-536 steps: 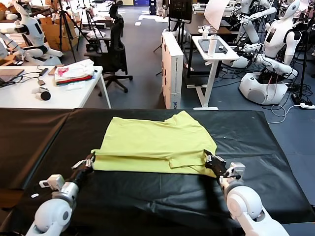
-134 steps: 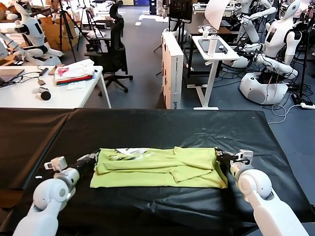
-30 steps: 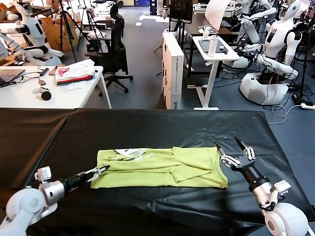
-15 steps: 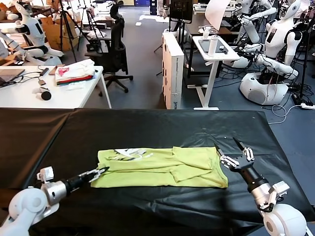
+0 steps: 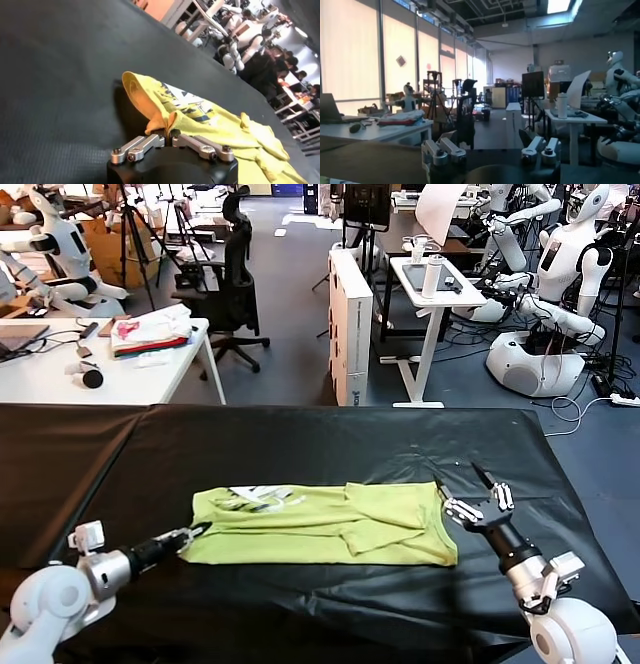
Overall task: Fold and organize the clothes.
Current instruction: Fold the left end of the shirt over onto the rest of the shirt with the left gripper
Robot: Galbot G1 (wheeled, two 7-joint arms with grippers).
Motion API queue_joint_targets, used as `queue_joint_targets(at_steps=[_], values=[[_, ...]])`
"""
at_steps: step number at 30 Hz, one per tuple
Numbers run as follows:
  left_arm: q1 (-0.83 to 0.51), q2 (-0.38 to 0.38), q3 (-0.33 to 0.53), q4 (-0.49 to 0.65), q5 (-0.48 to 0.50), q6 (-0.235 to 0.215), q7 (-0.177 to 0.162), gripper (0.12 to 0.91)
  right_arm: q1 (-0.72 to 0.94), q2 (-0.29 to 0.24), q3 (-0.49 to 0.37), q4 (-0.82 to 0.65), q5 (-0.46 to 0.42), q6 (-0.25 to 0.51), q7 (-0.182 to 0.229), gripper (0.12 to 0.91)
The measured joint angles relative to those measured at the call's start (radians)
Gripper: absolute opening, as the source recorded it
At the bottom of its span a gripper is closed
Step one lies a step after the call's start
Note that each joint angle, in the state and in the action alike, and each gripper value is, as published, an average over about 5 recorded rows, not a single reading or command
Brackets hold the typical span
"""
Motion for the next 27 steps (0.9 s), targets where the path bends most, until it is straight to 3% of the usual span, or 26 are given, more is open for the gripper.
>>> queue_joint_targets(at_steps=[8,16,21,27], values=[[0.044,0.085,-0.101,0.005,0.086,0.000,0.008,0.182,0.005,0.020,0.008,-0.017,-0.002,0.005,0.043,0.907],[0.108,0.155,-0.252,-0.021,0.083,-0.001,-0.008,0.182,-0.030,0.046,0.032,-0.024,-0.017,0.017,0.053,0.907],[0.124,0.132,-0.277,-0.071,0.050,-0.001,-0.051,0.182,-0.059,0.062,0.043,-0.013,-0.039,0.015,0.060,0.907],[0.106,0.016,-0.204,-0.177,0.011,-0.002,-0.096,0.182,-0.098,0.080,0.067,0.005,-0.062,0.012,0.052,0.907]])
